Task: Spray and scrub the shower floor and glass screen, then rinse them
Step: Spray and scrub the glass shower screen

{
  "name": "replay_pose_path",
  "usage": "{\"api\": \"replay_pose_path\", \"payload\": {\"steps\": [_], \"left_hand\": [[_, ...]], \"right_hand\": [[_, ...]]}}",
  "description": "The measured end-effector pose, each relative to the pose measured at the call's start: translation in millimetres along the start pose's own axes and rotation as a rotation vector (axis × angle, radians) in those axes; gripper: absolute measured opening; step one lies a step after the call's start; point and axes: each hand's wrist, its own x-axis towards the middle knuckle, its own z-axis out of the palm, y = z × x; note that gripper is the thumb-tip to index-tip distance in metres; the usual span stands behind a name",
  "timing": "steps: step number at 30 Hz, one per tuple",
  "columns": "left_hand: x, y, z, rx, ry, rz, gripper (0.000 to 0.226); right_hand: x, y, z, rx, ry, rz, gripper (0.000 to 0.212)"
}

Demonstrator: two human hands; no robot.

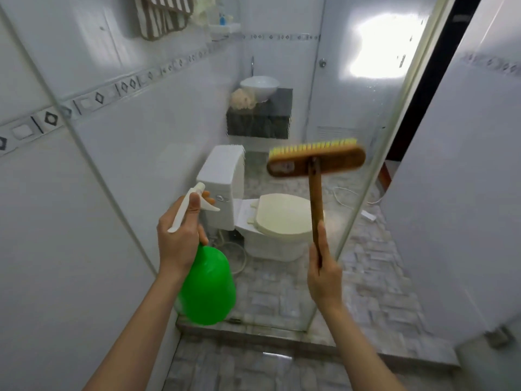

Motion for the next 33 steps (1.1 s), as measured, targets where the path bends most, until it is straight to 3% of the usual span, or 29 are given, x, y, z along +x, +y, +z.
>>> {"api": "replay_pose_path", "payload": {"steps": [3,10,15,17,24,30,33], "left_hand": [[-1,-5,-1,0.025,-0.002,-0.02,0.038],[-22,-34,13,0.016,-0.061,-0.086,0.045],[-33,-57,19,0.06,-0.083,-0.157,0.044],[-37,-64,24,0.083,-0.081,-0.188,0.043],[-47,-99,48,0.1,0.009,-0.208,0.041],[-63,-163,74,0.107,0.062,-0.005,0.038],[-58,-189,83,-0.044,0.097,0.059,0.039]], "right_hand": [[-48,12,-13,0.01,-0.144,0.101,0.064],[34,-12,-1,0.012,0.098,0.029,0.055],[-67,21,-1,-0.025,-0.085,0.119,0.048],[-65,20,6,-0.003,-0.111,0.129,0.048],[35,14,24,0.028,0.11,-0.216,0.052],[27,61,44,0.045,0.118,-0.378,0.056],[26,74,58,0.067,0.164,-0.407,0.055]]}}
